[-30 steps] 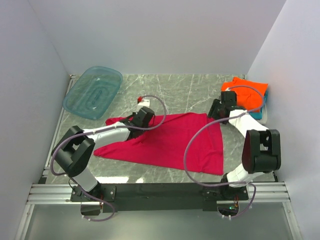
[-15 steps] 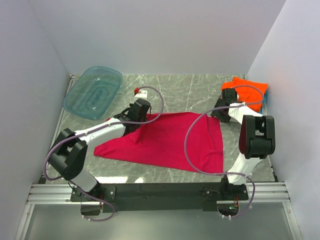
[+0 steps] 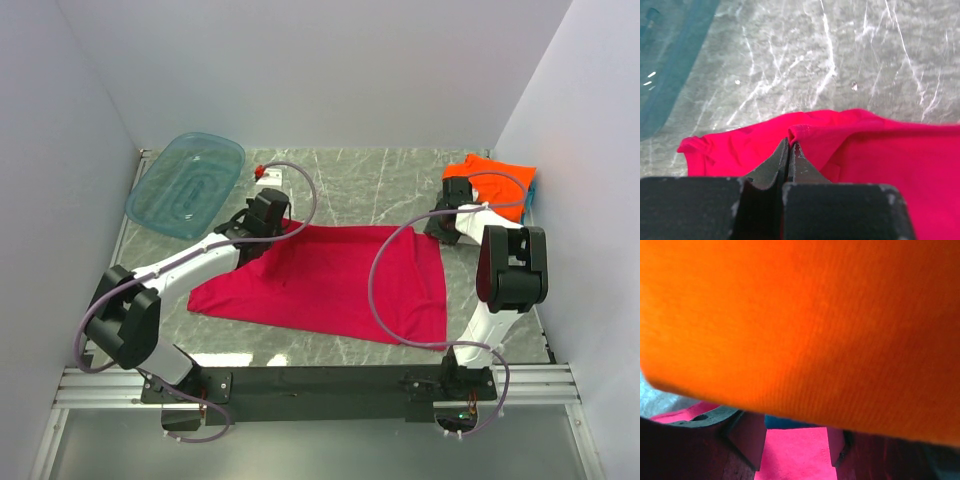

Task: Fold and stack the t-shirts
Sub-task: Fold the tshirt

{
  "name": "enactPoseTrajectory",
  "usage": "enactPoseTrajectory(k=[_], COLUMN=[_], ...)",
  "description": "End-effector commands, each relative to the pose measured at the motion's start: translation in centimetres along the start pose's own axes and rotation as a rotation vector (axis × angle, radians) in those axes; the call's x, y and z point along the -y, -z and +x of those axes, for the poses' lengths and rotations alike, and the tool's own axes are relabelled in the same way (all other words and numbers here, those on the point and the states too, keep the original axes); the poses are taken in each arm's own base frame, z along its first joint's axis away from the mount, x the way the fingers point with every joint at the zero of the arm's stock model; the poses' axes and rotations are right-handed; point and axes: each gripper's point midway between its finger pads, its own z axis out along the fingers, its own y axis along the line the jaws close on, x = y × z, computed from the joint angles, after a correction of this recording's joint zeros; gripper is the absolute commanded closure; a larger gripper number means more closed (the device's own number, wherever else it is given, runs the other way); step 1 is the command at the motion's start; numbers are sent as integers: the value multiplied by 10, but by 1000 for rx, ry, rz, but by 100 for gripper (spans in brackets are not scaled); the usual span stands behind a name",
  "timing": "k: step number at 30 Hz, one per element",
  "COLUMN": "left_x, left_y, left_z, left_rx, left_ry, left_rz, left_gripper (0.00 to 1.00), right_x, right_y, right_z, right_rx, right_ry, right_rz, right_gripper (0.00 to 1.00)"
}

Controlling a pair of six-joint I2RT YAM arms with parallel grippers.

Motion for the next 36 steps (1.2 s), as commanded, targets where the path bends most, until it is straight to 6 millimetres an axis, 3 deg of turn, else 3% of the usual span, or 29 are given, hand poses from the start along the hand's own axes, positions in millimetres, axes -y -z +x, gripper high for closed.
enactPoseTrajectory(k=[1, 16, 23, 24, 26, 30, 36], left_x=[-7, -13, -25, -26, -28, -30, -33], left_y=[11, 13, 9, 8, 7, 5, 4], left_z=[-34, -43, -57, -60, -71, -93, -106], left_rx=[79, 102, 138, 143, 163, 210, 233], left_ry=[28, 31, 43, 46, 49, 36, -5], left_rz=[-11, -24, -44, -44, -44, -54, -76], left_gripper=[99, 100, 99, 99, 99, 99, 99], right_x=[3, 0, -2, -5, -6, -9, -7], right_y=[5, 0, 5, 7, 12, 28, 52], right_z=[-6, 11, 6, 7, 4, -5, -10], right_rx=[24, -48, -20, -20, -5, 36, 85], right_ry=[-12, 1, 1, 2, 4, 18, 41], right_rz=[9, -5, -31, -44, -54, -72, -96], right_gripper=[48, 49, 73, 84, 97, 100, 100])
